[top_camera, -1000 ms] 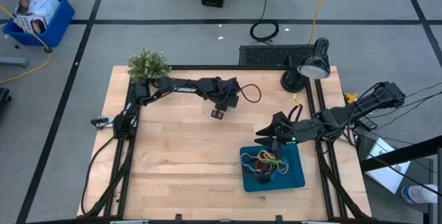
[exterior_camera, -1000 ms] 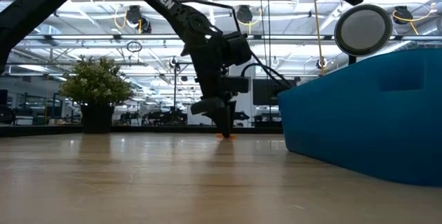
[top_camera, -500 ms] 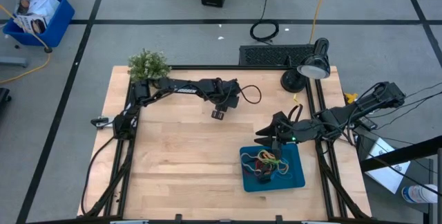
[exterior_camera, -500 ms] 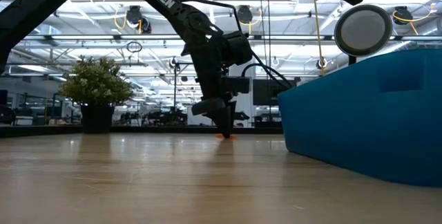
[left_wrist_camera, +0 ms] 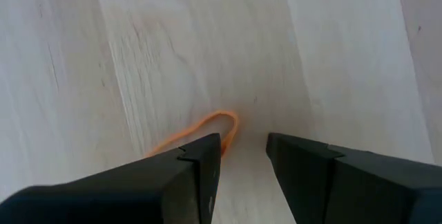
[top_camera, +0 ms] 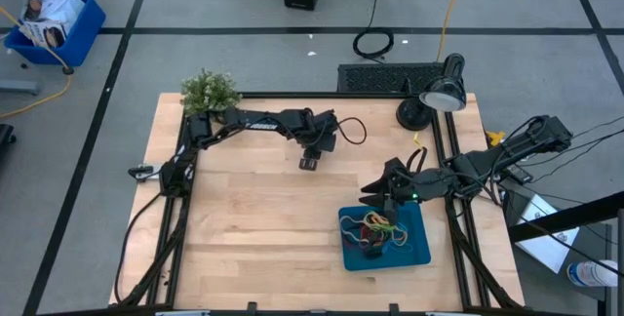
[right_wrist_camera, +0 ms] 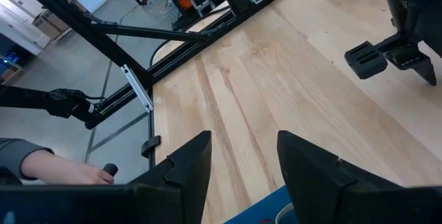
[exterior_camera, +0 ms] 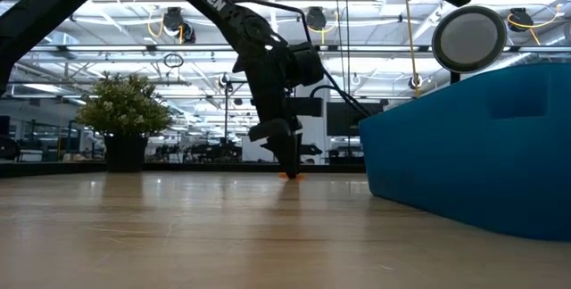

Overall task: Pick and place rubber bands into bin
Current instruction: Put the orange rubber band into the blue bin

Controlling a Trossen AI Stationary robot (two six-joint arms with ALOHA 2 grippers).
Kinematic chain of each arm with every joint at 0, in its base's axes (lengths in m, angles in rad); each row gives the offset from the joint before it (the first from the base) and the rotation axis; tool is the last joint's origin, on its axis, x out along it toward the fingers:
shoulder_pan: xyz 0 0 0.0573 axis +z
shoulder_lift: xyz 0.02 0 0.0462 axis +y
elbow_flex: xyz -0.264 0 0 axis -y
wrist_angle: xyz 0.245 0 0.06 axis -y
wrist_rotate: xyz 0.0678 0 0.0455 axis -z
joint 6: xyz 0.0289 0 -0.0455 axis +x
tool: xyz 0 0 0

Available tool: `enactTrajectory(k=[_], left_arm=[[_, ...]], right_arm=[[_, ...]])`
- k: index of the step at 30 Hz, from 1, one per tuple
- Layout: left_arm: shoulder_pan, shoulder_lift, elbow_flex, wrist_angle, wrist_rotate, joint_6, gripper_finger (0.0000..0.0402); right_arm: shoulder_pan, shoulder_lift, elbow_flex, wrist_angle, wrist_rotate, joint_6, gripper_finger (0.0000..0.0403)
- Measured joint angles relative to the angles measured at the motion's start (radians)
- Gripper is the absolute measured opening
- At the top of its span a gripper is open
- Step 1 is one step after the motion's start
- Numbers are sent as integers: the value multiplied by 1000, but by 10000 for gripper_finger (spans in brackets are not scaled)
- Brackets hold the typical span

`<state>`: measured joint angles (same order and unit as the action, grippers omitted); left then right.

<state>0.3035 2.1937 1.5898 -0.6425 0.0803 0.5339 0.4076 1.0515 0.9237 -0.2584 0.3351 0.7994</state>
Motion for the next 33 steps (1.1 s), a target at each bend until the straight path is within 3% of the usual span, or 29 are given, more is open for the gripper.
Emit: enactTrajectory(k=[11, 22, 33], left_arm=[[3, 2, -2, 48, 1, -42, 136], [-5, 8, -3, 120, -20, -233, 133], [-25, 31, 1, 91, -104, -331, 54]], right_arm=[[0, 0, 0, 0, -1, 0, 160], [0, 0, 0, 8, -2, 35, 161], [1, 0, 0, 15, -56, 58, 162]])
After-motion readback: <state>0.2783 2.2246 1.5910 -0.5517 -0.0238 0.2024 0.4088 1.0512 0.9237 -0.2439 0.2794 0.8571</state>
